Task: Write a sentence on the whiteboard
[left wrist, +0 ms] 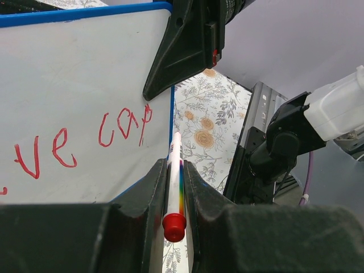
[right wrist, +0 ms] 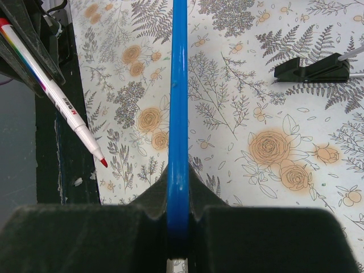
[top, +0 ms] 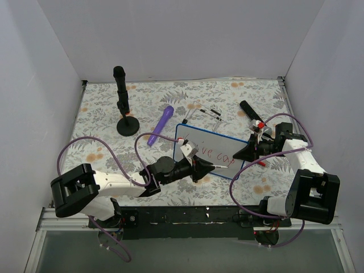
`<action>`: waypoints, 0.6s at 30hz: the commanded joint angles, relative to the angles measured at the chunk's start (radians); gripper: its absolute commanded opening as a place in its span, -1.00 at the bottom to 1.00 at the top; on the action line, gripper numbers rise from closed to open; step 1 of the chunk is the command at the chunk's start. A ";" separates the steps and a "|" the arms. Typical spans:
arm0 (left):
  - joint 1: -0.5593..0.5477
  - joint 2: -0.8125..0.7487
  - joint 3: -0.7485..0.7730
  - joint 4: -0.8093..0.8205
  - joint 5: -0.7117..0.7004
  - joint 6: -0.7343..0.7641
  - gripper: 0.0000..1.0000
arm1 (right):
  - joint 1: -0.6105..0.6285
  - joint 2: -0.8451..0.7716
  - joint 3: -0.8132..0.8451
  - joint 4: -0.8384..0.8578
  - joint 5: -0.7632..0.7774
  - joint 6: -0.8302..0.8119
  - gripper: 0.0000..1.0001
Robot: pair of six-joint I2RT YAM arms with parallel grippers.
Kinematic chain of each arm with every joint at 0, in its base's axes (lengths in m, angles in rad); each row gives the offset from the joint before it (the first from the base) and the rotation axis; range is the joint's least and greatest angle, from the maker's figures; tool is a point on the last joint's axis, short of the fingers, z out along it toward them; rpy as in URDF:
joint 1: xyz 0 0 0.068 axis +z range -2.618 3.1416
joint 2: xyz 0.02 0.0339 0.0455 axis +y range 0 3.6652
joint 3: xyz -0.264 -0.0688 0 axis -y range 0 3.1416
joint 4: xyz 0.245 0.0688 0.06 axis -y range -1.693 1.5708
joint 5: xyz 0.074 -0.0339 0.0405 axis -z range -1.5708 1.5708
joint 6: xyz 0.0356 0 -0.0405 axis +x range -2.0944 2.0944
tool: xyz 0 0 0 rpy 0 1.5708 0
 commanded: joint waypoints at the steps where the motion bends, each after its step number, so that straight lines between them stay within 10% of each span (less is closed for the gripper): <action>1: -0.007 -0.047 -0.017 -0.018 -0.013 0.016 -1.00 | 0.000 -0.008 0.018 -0.024 -0.036 -0.015 -0.97; 18: -0.036 -0.007 -0.002 -0.009 -0.065 0.010 -1.00 | 0.000 -0.011 0.018 -0.027 -0.039 -0.015 -0.97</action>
